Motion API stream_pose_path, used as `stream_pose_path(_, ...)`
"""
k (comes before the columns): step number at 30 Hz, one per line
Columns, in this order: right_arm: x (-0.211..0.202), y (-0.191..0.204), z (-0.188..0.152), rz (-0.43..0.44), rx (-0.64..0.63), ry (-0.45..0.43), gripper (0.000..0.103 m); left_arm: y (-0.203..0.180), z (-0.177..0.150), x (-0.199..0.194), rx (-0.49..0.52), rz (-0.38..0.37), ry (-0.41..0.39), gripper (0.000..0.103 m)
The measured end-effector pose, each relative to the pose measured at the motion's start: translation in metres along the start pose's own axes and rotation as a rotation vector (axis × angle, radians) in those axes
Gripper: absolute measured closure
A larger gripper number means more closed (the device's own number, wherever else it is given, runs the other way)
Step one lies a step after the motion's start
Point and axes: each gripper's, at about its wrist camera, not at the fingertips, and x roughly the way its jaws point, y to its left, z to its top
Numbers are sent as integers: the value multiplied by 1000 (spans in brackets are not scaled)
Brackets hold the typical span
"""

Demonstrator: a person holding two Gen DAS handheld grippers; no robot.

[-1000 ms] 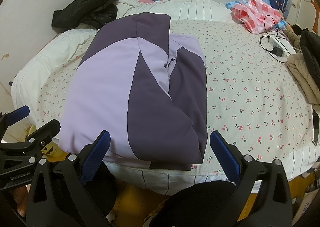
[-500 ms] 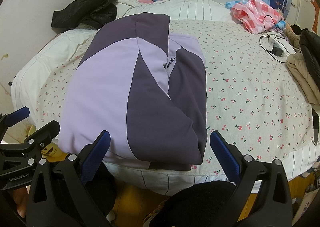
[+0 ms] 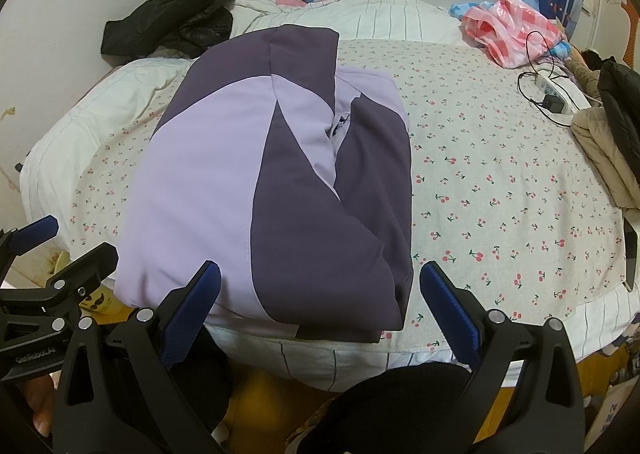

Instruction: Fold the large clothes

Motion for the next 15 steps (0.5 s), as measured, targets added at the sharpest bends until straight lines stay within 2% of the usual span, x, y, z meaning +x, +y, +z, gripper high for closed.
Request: stream_pose_path(15, 0, 0, 0, 0, 0, 0, 7, 0, -1, 2, -5, -6, 2, 7)
